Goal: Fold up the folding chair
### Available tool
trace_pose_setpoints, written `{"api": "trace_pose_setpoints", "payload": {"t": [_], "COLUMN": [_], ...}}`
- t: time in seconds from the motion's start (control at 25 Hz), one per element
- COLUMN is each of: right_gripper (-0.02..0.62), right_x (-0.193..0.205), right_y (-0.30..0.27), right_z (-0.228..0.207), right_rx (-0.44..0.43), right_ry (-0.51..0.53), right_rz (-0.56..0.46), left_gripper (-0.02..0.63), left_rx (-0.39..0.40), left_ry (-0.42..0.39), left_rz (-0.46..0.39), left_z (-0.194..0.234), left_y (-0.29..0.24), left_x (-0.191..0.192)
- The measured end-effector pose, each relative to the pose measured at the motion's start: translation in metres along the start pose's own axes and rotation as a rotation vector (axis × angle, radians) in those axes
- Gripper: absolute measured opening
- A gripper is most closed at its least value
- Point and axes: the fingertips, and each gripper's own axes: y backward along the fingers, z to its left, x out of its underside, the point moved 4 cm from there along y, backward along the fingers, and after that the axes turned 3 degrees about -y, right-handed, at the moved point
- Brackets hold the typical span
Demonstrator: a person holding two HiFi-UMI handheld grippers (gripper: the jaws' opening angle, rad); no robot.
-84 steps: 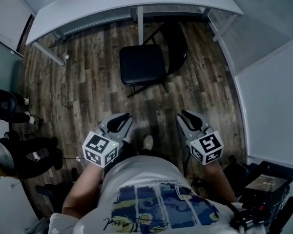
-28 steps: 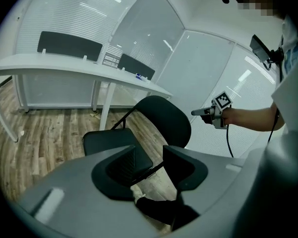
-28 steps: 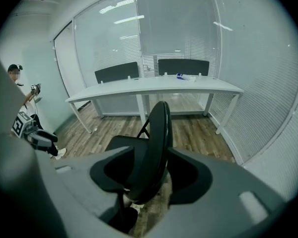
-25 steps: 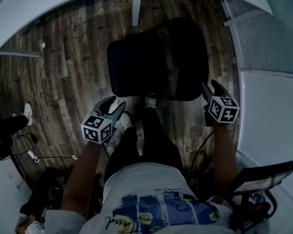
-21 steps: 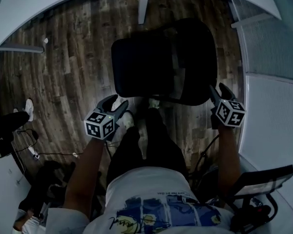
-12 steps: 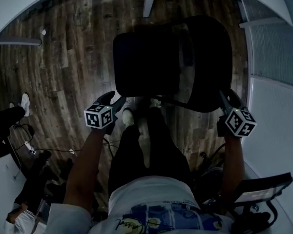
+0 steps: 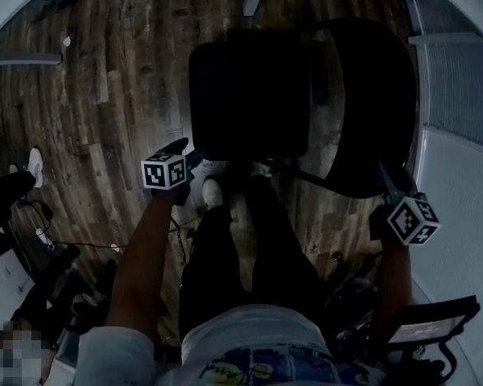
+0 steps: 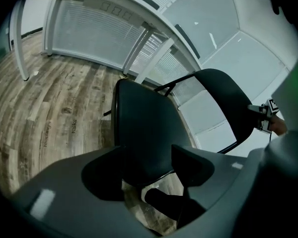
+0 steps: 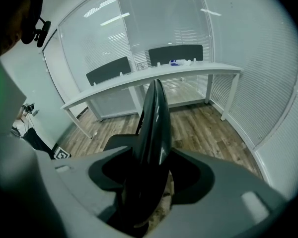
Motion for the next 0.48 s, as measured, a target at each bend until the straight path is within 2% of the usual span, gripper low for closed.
{"api": "trace_pose_setpoints", "payload": {"t": [0.32, 0.48], "right_gripper": [0.222, 0.222], "right_x": [0.006, 0.002], "right_y": [-0.015, -0.013], "right_z": [0.005, 0.009], "right_rx": [-0.034, -0.046], "right_ry": [-0.005, -0.020], "right_rz": [-0.024, -0.033], "left_gripper": [0.328, 0.344], "left_rx": [0.023, 0.047], "left_ry": [0.095, 0.164], "left_rz": [0.006, -0.026], "left_z": [0.041, 0.055], "left_y": [-0.048, -0.060], "left_x": [0.015, 0.014]}}
